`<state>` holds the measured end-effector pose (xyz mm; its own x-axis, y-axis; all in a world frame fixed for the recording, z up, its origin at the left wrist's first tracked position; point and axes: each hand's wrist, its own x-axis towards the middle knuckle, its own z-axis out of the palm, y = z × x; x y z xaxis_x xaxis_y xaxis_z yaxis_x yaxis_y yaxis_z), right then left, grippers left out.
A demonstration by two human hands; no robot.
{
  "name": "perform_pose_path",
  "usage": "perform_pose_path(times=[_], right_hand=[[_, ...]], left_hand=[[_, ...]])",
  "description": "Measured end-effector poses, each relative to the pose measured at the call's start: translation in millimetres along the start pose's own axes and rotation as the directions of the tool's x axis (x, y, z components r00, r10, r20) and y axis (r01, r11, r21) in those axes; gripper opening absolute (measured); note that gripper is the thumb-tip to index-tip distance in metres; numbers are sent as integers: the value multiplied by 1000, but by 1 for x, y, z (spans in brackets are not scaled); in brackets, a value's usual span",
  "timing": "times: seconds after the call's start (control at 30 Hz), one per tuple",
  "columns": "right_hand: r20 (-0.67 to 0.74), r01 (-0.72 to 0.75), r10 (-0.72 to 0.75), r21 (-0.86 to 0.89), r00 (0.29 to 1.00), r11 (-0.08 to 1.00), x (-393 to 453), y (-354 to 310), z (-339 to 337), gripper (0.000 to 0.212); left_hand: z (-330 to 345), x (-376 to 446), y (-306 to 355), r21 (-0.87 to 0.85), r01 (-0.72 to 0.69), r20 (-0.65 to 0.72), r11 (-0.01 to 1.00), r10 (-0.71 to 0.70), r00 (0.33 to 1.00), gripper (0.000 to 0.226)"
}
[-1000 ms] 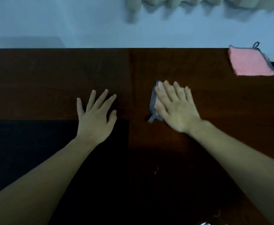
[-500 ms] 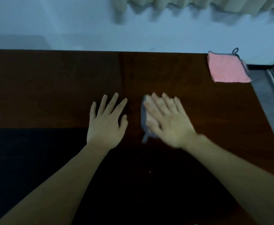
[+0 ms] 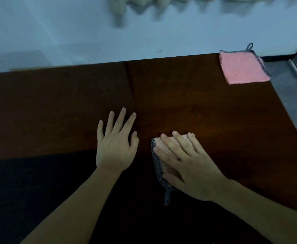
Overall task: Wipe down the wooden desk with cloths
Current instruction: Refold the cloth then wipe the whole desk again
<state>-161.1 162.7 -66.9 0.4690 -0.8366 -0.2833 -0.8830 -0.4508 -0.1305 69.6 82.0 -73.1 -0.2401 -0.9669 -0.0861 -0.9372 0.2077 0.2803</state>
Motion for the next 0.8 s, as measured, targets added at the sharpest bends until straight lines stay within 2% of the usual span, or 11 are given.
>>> perform_pose_path(times=[0.1, 0.2, 0.3, 0.43, 0.53, 0.67, 0.8], right_hand=[[5, 24, -23, -19, 1000, 1000, 10, 19, -4, 68], [-88, -172, 172, 6, 981, 985, 48, 55, -15, 66], [-73, -381, 383, 35, 921, 924, 84, 87, -28, 69], [-73, -472, 481, 117, 873, 874, 88, 76, -31, 71], [-55, -469, 476, 99, 878, 878, 60, 38, -22, 68], [-94, -380, 387, 88, 917, 921, 3, -26, 2, 68], [-74, -335, 343, 103, 936, 937, -27, -45, 20, 67]], left_hand=[[-2, 0, 0, 11, 9, 19, 1000, -9, 1000, 66], [-2, 2, -1, 9, 14, 39, 1000, -14, 999, 67], [-1, 1, -1, 6, -5, 15, 1000, 5, 1000, 68], [1, 2, -3, 26, -14, 20, 1000, 14, 1000, 62], [0, 3, -2, 31, -6, 44, 999, 5, 999, 58], [-2, 4, 0, 34, -1, 57, 999, 0, 998, 58], [-3, 3, 0, 34, -5, 54, 999, 3, 999, 58]])
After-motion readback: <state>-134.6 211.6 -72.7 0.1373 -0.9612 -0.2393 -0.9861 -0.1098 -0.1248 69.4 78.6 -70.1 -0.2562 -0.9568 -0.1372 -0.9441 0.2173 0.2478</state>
